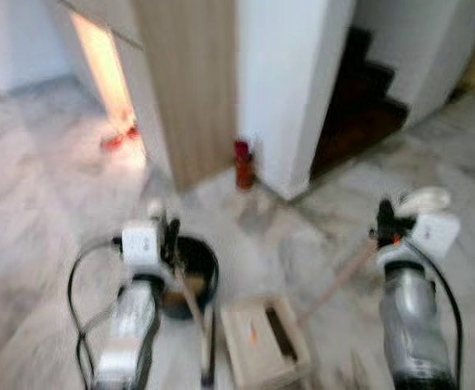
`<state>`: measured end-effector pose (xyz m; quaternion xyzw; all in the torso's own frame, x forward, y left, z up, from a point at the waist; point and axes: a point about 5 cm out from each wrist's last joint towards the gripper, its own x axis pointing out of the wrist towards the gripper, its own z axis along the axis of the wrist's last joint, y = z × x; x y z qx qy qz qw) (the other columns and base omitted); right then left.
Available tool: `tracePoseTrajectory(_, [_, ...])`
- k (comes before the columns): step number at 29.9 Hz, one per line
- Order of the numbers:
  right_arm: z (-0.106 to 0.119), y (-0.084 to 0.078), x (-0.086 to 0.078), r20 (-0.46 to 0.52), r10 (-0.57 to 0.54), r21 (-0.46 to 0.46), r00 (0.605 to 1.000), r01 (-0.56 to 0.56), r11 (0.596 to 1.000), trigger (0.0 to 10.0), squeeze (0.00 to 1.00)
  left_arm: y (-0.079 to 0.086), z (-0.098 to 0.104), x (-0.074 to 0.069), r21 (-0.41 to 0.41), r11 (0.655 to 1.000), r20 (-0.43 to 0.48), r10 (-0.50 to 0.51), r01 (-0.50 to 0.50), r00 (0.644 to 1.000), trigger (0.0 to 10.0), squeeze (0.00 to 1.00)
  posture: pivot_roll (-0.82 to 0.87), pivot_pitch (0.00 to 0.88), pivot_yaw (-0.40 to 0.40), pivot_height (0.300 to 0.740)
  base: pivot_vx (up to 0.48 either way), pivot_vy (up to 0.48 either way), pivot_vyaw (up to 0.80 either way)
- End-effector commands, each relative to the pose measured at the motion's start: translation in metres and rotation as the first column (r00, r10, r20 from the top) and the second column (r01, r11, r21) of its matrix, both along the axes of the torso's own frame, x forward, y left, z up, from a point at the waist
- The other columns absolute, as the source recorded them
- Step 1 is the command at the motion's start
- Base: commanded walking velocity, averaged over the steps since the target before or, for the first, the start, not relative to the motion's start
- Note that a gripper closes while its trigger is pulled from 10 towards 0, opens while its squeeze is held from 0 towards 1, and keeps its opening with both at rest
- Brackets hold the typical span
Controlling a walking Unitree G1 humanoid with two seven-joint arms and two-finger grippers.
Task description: Sweep floor
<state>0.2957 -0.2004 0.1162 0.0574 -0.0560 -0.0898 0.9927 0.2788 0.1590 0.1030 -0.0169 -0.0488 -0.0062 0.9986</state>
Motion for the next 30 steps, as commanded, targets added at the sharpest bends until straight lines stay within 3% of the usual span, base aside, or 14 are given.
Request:
tracePoseTrajectory(1, [0.0092, -0.0063, 0.0009, 0.047, -0.019, 0.030, 0.999, 0.018, 0.999, 10.0, 0.00, -0.0039, 0.0138, 0.0043, 0.012, 1.000, 0.061, -0.010, 0.009, 0.998, 10.0, 0.00, -0.04, 0.000, -0.004, 0.740, 0.000, 0.341, 0.00])
tracePoseTrajectory(30, [0.0053, -0.0042, -0.0024, 0.036, -0.016, 0.043, 0.999, 0.014, 0.999, 10.0, 0.00, -0.0091, 0.0129, 0.0047, -0.001, 0.999, 0.050, -0.045, 0.045, 0.998, 10.0, 0.00, -0.04, 0.000, -0.001, 0.740, 0.000, 0.328, 0.00])
